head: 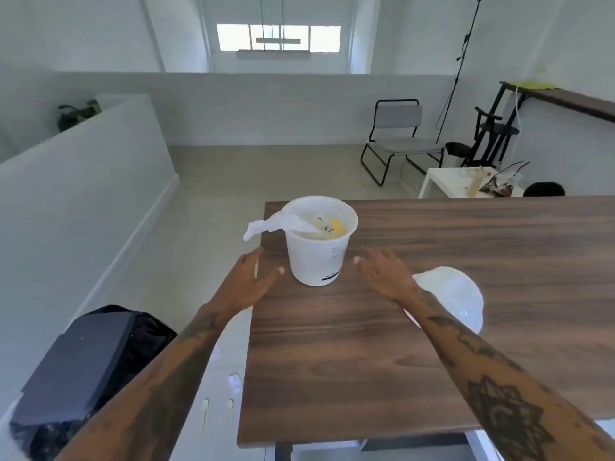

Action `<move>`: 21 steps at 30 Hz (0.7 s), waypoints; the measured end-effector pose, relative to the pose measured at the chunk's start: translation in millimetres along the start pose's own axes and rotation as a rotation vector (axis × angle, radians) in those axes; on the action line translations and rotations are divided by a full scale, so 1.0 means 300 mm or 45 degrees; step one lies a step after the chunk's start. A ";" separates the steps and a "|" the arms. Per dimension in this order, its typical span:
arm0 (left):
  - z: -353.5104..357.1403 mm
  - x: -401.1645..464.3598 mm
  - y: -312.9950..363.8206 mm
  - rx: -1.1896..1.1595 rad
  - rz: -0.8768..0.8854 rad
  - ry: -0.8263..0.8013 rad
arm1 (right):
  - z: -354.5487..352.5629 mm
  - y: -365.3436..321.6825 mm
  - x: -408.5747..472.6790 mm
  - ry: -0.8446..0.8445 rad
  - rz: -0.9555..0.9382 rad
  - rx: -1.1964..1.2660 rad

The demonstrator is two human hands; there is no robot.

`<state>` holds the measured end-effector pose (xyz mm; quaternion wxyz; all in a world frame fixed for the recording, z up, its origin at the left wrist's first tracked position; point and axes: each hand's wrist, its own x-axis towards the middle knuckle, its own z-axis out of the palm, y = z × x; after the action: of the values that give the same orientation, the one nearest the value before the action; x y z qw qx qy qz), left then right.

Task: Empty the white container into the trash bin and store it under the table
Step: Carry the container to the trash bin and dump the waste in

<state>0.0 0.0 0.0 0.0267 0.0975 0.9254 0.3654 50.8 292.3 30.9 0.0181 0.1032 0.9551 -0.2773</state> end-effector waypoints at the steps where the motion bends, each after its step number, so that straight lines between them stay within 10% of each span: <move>1: -0.021 0.039 0.014 -0.057 0.075 0.055 | -0.022 -0.016 0.031 0.083 -0.027 0.068; 10: -0.139 0.193 0.247 -0.404 0.265 0.092 | -0.155 -0.194 0.147 0.155 0.011 0.293; 17: -0.016 0.290 0.293 0.434 0.541 0.205 | -0.060 -0.193 0.137 0.179 0.068 0.356; 21: -0.003 0.351 0.338 0.647 0.368 -0.116 | -0.049 -0.196 0.154 0.168 0.101 0.297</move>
<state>-86.8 92.8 71.9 -0.0091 0.2481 0.9616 0.1174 -6.2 260.2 69.9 -0.0460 0.1603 0.9107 -0.3780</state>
